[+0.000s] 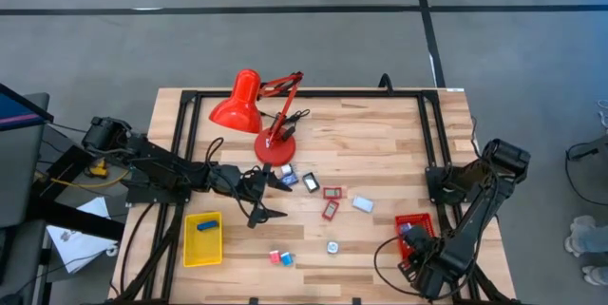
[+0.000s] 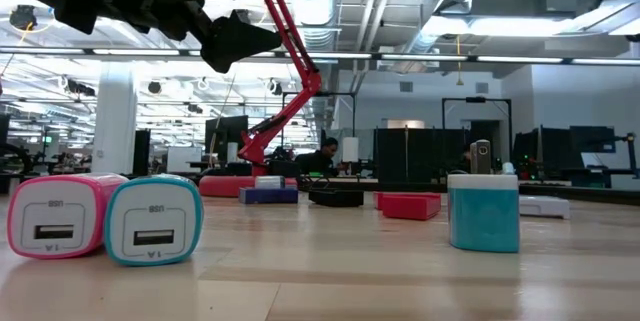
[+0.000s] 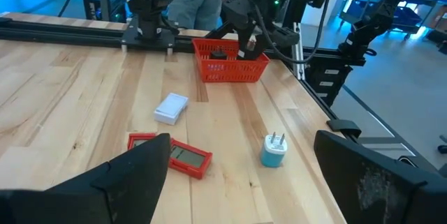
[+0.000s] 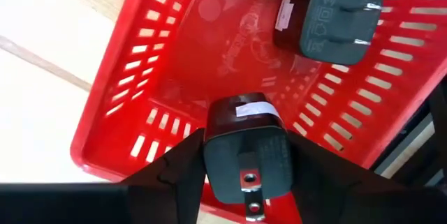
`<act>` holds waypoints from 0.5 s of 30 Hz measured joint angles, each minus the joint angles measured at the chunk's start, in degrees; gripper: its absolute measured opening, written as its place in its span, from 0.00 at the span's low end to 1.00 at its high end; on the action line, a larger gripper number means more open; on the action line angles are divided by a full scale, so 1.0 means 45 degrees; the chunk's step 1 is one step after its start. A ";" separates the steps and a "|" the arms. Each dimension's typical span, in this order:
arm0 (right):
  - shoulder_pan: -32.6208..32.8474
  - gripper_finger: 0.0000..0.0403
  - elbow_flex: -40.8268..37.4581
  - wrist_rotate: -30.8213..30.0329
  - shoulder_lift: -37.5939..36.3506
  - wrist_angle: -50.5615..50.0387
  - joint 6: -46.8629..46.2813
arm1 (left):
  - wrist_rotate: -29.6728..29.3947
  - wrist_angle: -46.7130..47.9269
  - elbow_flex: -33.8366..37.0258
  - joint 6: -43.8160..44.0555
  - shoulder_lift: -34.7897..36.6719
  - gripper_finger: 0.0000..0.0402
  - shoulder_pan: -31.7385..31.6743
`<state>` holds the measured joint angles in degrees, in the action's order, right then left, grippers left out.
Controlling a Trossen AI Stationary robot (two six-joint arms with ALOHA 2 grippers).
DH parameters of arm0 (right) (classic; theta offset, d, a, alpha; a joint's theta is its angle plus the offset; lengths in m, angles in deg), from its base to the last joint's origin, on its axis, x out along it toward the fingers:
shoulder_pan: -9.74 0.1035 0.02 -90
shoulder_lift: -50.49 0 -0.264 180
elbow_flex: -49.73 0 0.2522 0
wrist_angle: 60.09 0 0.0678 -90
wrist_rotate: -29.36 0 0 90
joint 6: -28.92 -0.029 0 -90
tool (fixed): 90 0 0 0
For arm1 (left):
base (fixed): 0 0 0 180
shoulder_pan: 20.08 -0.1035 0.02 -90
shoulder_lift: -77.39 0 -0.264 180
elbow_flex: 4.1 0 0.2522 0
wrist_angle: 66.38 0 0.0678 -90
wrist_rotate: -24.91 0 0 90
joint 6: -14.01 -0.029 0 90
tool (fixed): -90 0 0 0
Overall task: Pick & Place Office items
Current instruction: Put the black charger adapter into the red bin, then put the white charger adapter into the red bin
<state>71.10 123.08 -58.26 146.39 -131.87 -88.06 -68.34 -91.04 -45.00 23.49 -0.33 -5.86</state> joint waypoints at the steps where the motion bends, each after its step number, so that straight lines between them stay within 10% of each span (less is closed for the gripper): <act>1: 0.0000 0.44 0.0000 0.0000 0.0000 0.0019 0.0056 | 0.0000 0.0000 -0.0002 0.0000 0.0000 0.87 0.0000; 15: 0.0000 0.56 0.0000 0.0044 0.0000 -0.0280 0.0116 | -0.0006 0.0000 -0.0005 0.0000 0.0000 0.87 0.0000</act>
<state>71.10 123.08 -58.07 146.39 -133.13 -87.54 -68.36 -91.04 -45.02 23.49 -0.33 -5.86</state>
